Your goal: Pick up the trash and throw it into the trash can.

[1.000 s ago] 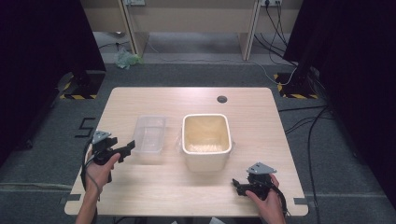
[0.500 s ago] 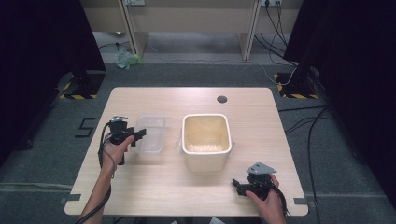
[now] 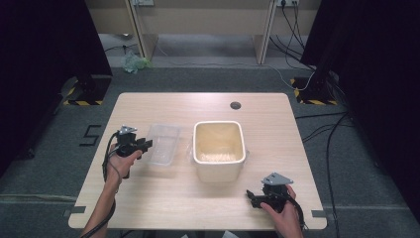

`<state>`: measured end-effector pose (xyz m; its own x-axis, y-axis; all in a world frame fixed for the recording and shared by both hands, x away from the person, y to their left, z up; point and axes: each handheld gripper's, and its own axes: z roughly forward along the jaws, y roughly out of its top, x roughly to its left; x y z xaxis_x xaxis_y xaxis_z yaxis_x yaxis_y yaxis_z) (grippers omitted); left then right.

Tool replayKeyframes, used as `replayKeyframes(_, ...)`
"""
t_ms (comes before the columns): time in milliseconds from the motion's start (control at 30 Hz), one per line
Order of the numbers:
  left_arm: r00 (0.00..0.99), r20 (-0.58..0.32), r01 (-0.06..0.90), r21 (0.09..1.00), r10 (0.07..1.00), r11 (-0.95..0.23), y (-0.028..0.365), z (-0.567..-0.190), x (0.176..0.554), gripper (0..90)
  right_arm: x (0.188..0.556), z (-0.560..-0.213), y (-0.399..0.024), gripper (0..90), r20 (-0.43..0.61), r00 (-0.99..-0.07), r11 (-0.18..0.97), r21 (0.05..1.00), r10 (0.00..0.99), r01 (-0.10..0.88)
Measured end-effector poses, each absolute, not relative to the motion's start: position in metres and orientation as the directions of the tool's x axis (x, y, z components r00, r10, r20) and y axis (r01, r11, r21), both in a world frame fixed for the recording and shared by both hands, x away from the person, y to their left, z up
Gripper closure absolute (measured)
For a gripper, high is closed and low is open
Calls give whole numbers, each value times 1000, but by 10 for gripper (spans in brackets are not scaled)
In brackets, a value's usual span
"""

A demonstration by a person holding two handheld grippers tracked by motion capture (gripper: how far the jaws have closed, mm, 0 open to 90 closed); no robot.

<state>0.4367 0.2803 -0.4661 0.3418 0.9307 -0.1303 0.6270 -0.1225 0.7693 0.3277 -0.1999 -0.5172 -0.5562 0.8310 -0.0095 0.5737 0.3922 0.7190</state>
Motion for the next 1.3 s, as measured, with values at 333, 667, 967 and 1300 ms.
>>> replayKeyframes(333, 368, -65, 602, 777, 928, -184, 272, -465, 397, 620, 328, -517, -200, 138, -12, -562, 397, 720, 827, 569)
replayKeyframes(667, 342, -152, 624, 775, 928, -103, 283, -468, 368, 600, 322, -516, -199, 249, -7, -552, 377, 737, 834, 560)
replayKeyframes(967, 364, -149, 647, 751, 920, -134, 282, -465, 346, 501, 300, -505, -159, 252, -9, -650, 400, 795, 760, 457)
replayKeyframes(1300, 377, -275, 695, 716, 885, -74, 290, -468, 349, 329, 297, -489, -96, 256, 3, -769, 432, 826, 639, 363)
